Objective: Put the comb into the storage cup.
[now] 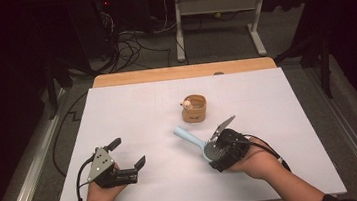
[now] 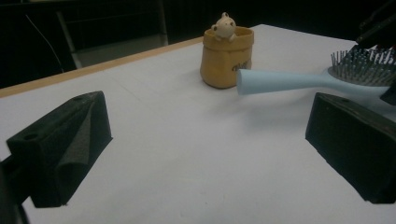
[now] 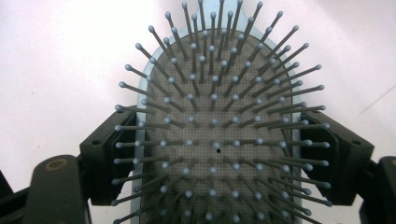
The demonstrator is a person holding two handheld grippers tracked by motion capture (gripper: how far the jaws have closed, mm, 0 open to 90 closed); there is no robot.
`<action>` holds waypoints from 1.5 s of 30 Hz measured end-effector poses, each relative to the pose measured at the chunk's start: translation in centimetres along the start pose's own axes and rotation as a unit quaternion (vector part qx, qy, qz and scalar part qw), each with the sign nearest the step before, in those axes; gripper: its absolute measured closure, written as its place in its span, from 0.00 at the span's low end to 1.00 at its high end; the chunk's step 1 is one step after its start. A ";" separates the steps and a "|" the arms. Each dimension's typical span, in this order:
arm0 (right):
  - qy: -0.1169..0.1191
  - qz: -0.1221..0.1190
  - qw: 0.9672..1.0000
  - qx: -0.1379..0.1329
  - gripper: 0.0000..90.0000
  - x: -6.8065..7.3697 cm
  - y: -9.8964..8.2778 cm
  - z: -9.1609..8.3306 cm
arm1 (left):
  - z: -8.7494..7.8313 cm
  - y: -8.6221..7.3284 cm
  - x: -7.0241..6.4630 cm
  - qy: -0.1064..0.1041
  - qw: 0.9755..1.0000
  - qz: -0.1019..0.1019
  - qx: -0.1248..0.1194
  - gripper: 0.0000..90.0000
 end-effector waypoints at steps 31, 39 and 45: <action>0.002 -0.035 0.999 -0.010 0.23 1.3 1.8 -2.4 | 3.4 -1.7 -2.1 -0.009 0.999 0.029 -0.010 0.00; 0.006 -0.039 0.999 -0.007 0.23 1.6 1.9 -1.8 | 2.7 -2.6 -1.8 -0.009 0.999 0.039 -0.004 0.06; 0.011 -0.042 0.999 -0.001 0.23 2.1 2.0 -1.2 | 2.3 -3.8 -2.2 -0.026 0.998 0.064 0.002 0.00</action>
Point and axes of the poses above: each handheld gripper's, and its own axes: z roughly forward along the jaws, y roughly out of its top, x roughly to its left, the point moved 8 cm from there along z, roughly forward along the jaws, and after that the axes turned 12 degrees about y, right-handed, at the moved point
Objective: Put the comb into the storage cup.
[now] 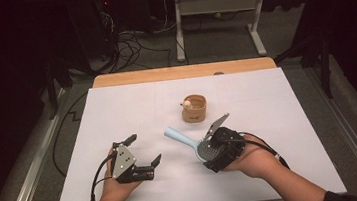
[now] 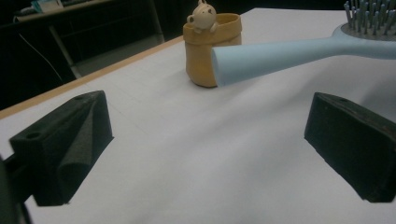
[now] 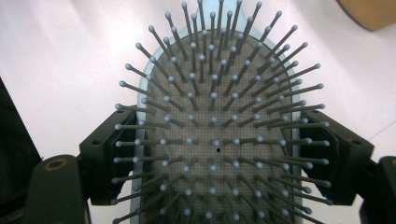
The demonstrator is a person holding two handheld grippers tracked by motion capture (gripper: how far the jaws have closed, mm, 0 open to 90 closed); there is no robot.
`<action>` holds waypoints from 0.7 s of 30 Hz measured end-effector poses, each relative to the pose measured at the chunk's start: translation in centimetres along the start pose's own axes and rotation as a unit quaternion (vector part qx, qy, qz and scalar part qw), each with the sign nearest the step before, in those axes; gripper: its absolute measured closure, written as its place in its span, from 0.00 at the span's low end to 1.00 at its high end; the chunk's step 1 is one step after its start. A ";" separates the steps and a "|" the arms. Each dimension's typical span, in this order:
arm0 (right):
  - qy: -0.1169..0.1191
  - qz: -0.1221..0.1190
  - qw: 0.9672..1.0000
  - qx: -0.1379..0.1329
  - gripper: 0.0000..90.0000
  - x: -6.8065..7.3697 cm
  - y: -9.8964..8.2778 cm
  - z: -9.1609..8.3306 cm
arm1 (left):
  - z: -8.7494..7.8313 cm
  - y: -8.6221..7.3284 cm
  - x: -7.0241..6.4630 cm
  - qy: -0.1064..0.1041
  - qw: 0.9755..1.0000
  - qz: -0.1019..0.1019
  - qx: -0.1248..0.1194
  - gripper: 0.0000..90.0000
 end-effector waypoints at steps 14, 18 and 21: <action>0.003 -0.014 1.000 0.009 0.23 0.6 1.1 0.1 | -0.1 -1.5 -0.9 -0.006 0.997 0.074 0.004 0.00; 0.005 -0.015 1.000 0.012 0.23 0.9 1.5 0.1 | -0.1 -1.7 -1.1 -0.005 0.996 0.090 -0.004 0.00; 0.003 -0.019 1.000 0.012 0.23 1.1 1.8 0.1 | -0.1 -1.9 -1.2 -0.004 0.994 0.109 -0.007 0.00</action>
Point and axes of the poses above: each handheld gripper's, and its own axes: z roughly forward along the jaws, y roughly out of its top, x roughly to its left, the point moved 8 cm from there along z, roughly forward along the jaws, and after that the axes turned 12 degrees about y, right-handed, at the moved point
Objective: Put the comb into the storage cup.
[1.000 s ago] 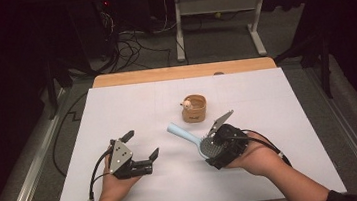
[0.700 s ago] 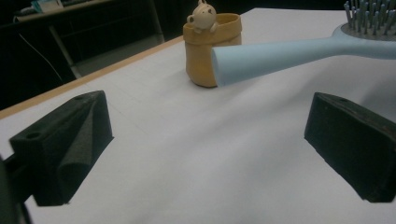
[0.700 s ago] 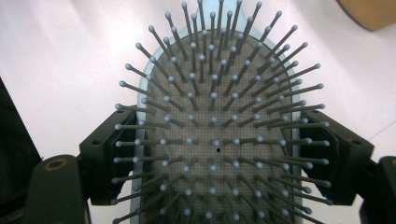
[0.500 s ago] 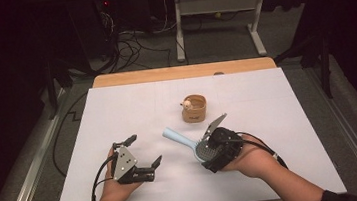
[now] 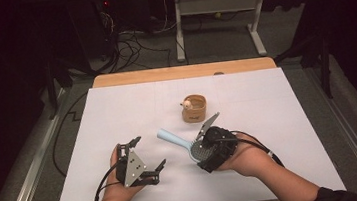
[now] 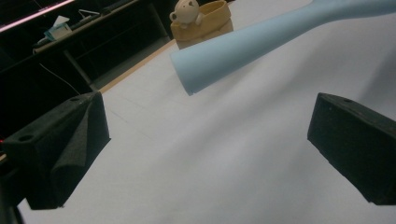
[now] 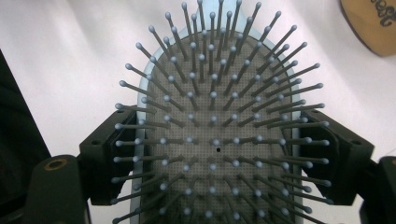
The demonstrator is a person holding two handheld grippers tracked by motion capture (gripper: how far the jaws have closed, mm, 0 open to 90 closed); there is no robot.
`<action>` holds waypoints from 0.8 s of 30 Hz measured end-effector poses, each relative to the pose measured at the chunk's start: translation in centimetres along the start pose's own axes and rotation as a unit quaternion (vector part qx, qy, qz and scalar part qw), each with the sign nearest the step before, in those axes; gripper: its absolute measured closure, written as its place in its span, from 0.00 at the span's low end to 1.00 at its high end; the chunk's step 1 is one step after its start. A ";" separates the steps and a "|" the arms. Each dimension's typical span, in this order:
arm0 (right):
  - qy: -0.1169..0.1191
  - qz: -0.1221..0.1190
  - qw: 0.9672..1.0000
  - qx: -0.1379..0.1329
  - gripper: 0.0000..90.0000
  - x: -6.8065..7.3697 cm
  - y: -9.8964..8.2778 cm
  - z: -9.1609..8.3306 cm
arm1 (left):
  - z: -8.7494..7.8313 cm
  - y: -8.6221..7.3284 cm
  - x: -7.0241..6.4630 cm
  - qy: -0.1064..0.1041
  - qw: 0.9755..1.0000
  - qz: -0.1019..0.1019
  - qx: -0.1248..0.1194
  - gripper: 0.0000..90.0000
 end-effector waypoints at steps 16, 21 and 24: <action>0.017 -0.017 1.000 0.012 0.23 1.2 1.2 1.5 | 0.0 -0.7 -0.7 -0.005 0.999 0.040 -0.004 0.00; 0.021 -0.022 0.999 0.017 0.23 1.4 1.5 1.9 | -0.1 -0.7 -0.9 -0.007 0.999 0.049 -0.006 0.00; 0.024 -0.023 0.999 0.019 0.23 1.6 1.7 2.0 | -0.1 -0.8 -1.0 -0.010 0.999 0.048 -0.006 0.00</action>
Point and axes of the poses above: each handheld gripper's, and its own axes: z roughly forward along the jaws, y roughly out of its top, x roughly to its left, the point moved 8 cm from there along z, roughly forward along the jaws, and after that the axes turned 12 degrees about y, right-handed, at the moved point
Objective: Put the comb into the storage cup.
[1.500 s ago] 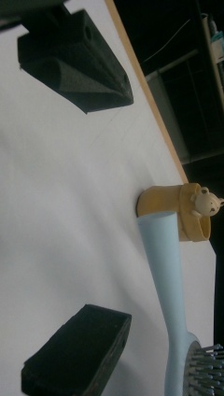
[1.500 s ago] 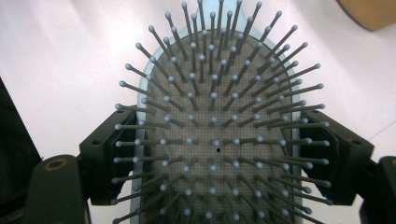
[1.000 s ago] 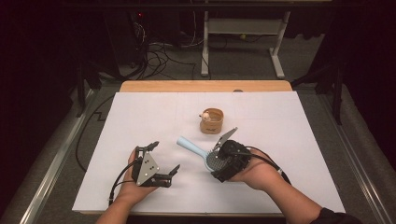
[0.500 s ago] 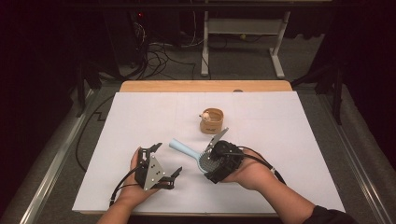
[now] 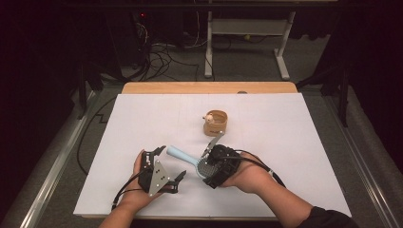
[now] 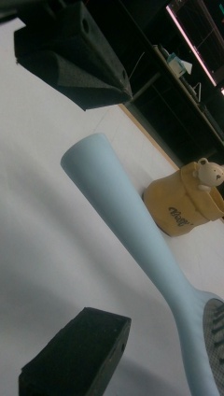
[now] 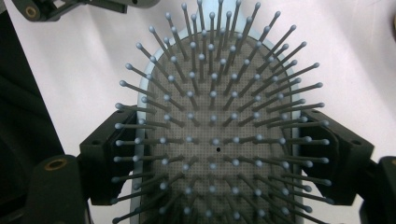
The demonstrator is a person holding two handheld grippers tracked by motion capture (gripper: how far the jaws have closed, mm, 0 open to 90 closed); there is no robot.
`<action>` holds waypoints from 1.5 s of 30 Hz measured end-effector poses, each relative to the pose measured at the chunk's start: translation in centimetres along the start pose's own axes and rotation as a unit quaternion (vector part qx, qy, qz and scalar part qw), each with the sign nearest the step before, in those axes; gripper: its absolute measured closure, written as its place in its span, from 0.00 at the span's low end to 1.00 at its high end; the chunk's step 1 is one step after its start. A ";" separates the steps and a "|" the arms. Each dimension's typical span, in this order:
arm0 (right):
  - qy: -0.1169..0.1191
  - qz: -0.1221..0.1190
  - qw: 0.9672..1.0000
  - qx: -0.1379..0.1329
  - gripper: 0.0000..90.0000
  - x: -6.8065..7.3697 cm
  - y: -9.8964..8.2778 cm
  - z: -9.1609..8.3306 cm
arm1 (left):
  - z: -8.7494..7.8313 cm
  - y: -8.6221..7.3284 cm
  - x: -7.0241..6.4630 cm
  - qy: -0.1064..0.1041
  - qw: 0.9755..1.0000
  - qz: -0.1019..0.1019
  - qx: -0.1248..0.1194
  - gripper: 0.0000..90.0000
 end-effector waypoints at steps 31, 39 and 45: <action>-0.001 -0.007 1.000 0.005 0.23 -0.1 1.6 0.8 | 0.6 -1.8 0.3 0.038 0.984 0.177 -0.002 0.07; 0.003 -0.017 1.000 0.007 0.23 -0.1 2.0 1.4 | 0.5 -2.3 0.1 0.037 0.978 0.204 -0.003 0.09; 0.004 -0.026 1.000 0.009 0.23 0.1 2.6 1.6 | 0.5 -2.6 -0.2 0.034 0.977 0.211 -0.004 0.10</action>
Point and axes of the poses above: each handheld gripper's, and its own axes: z roughly forward along the jaws, y roughly out of its top, x roughly to its left, the point moved 8 cm from there along z, roughly forward along the jaws, and after that the axes turned 12 degrees about y, right-handed, at the moved point
